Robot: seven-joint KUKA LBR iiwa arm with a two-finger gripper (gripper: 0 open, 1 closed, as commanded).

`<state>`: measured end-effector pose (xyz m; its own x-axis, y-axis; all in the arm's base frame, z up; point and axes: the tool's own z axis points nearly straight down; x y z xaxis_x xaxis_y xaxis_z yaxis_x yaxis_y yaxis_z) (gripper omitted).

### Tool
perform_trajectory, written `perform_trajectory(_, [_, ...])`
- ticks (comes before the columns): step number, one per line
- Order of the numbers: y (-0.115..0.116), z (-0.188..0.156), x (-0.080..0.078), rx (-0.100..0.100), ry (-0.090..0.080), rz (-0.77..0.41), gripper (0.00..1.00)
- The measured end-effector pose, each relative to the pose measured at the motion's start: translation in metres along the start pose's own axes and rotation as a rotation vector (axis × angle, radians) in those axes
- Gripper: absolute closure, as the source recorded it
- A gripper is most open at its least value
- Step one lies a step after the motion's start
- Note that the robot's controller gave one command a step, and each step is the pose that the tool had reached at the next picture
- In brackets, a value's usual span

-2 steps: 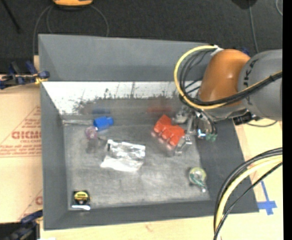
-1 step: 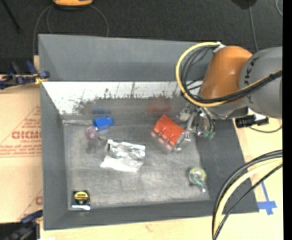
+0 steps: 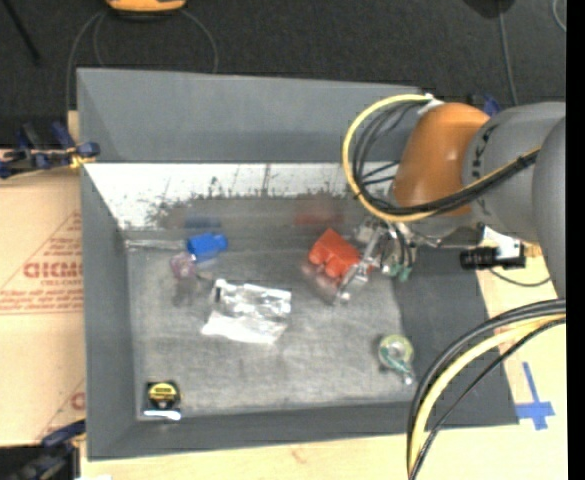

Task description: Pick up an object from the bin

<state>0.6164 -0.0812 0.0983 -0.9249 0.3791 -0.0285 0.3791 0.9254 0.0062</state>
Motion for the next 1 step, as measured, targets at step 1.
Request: perform_trajectory(1, [0.0081,0.0217,-0.0092,0.004,0.017,0.119,0.0])
